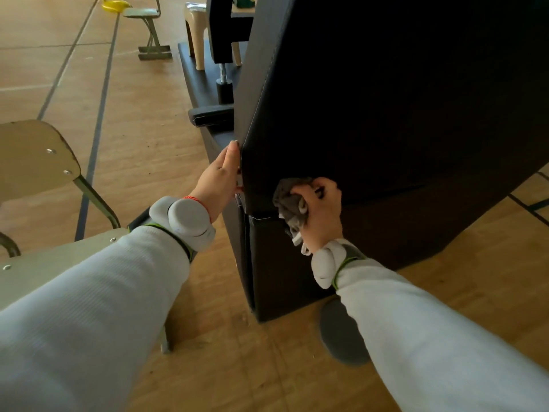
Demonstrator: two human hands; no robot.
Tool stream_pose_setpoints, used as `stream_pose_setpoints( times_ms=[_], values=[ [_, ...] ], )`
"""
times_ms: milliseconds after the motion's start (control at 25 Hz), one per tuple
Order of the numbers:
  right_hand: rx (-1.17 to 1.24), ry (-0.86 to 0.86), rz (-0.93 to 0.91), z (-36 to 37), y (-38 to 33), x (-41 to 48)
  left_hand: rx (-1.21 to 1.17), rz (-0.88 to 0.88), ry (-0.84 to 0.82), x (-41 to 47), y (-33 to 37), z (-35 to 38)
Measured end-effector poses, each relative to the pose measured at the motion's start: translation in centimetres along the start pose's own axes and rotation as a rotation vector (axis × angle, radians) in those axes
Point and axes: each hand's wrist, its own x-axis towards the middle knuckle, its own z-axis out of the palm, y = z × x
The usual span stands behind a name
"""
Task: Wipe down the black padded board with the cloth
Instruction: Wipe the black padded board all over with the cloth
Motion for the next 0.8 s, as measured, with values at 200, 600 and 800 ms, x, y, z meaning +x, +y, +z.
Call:
stream_pose_setpoints(
  times_ms=[200,600,800],
  values=[
    [-0.038,-0.151,-0.11,-0.6,0.7,0.1,-0.029,-0.022,-0.01,-0.9,0.2,0.0],
    [0.087,0.387,-0.304,-10.1,-8.8,6.6,-0.009,-0.065,0.005,-1.3,2.2,-2.2],
    [-0.035,0.323,-0.245,-7.9,-9.7,7.0,0.107,-0.036,0.043,-1.1,1.1,-3.1]
  ],
)
